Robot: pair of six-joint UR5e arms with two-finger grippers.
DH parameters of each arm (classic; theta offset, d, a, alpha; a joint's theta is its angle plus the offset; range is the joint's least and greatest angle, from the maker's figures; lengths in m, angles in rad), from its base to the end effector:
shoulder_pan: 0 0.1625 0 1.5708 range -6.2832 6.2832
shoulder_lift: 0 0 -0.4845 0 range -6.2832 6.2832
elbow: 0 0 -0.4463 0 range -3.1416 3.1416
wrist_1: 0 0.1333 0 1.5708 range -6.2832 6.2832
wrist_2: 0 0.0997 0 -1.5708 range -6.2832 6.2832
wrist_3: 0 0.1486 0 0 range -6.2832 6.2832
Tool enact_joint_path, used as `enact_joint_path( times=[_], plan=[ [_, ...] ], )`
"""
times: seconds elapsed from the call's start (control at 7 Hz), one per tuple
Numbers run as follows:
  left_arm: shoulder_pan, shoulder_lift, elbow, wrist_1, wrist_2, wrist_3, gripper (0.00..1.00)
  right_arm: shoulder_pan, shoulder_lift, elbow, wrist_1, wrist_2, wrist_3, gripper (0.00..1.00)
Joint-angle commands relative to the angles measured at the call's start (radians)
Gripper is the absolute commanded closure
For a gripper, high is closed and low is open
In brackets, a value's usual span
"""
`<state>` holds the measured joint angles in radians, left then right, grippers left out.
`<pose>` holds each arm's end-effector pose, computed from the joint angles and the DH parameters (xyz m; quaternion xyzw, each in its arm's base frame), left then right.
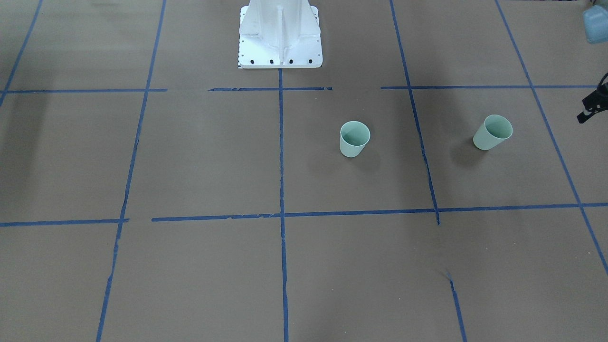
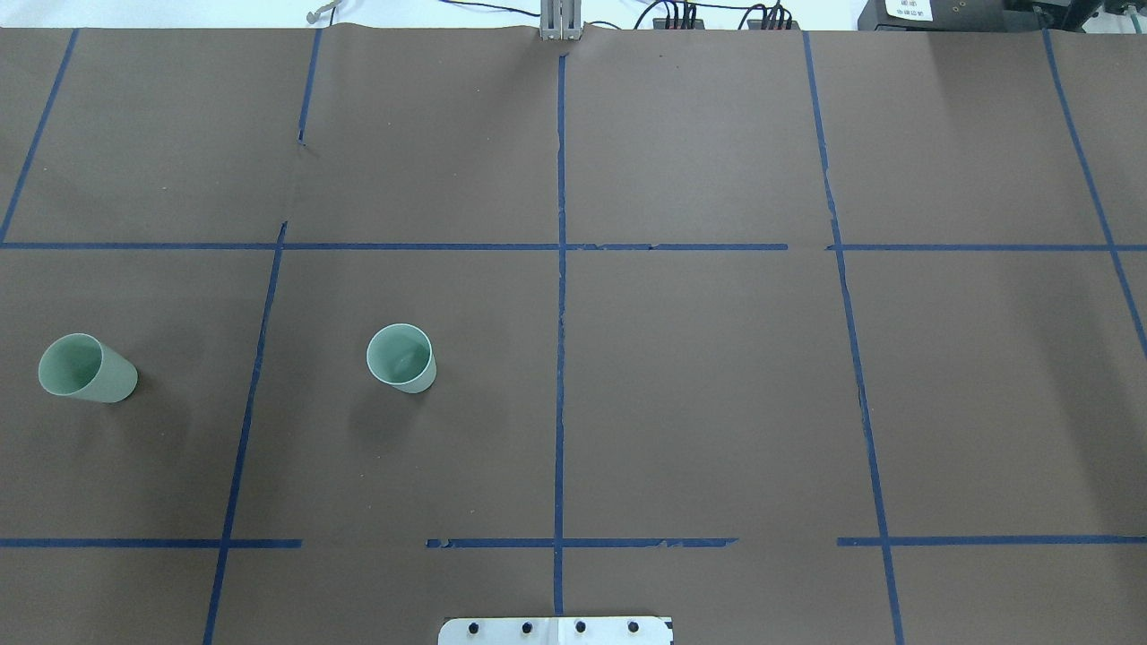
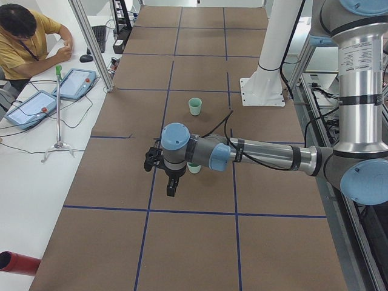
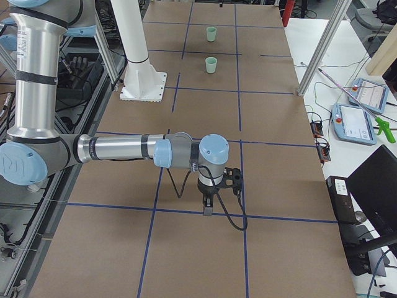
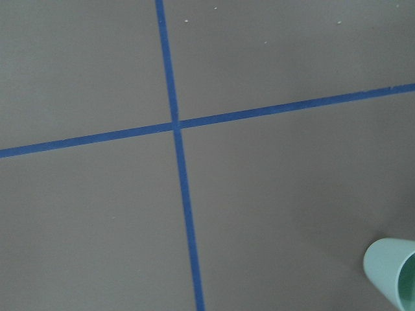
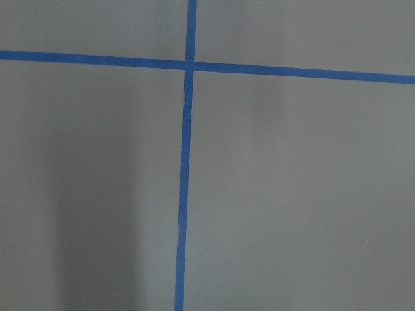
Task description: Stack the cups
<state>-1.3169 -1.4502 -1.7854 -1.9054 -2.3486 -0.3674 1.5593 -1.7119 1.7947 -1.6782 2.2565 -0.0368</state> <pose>0.1027 -0.5113 0.6564 0.0741 0.4129 0.0292 0.9073 0.0338 -0.4739 0.7227 -0.0073 -0.3363 -0.0186 0.9416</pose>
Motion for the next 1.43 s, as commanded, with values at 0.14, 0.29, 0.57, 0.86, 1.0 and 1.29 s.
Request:
enact_joint_path(
  times=[0.14,0.29,0.57,0.86,1.0,1.29],
  plan=[
    [0.215,0.016,0.018,-0.274,0.107,-0.378,0.0,0.001,0.0,0.0,0.0,0.0,0.0,0.0],
    [0.261,0.016,0.029,-0.291,0.159,-0.437,0.0,-0.001,0.0,0.0,0.0,0.0,0.0,0.0],
    [0.298,0.039,0.038,-0.31,0.18,-0.439,0.01,0.001,0.0,0.0,0.0,0.0,0.0,0.0],
    [0.317,0.066,0.037,-0.332,0.178,-0.435,0.01,0.001,0.0,0.0,0.0,0.0,0.0,0.0],
    [0.335,0.086,0.037,-0.369,0.177,-0.438,0.01,0.001,0.0,0.0,0.0,0.0,0.0,0.0],
    [0.352,0.087,0.047,-0.365,0.161,-0.443,0.82,0.001,0.0,0.0,0.0,0.0,0.0,0.0]
  ],
)
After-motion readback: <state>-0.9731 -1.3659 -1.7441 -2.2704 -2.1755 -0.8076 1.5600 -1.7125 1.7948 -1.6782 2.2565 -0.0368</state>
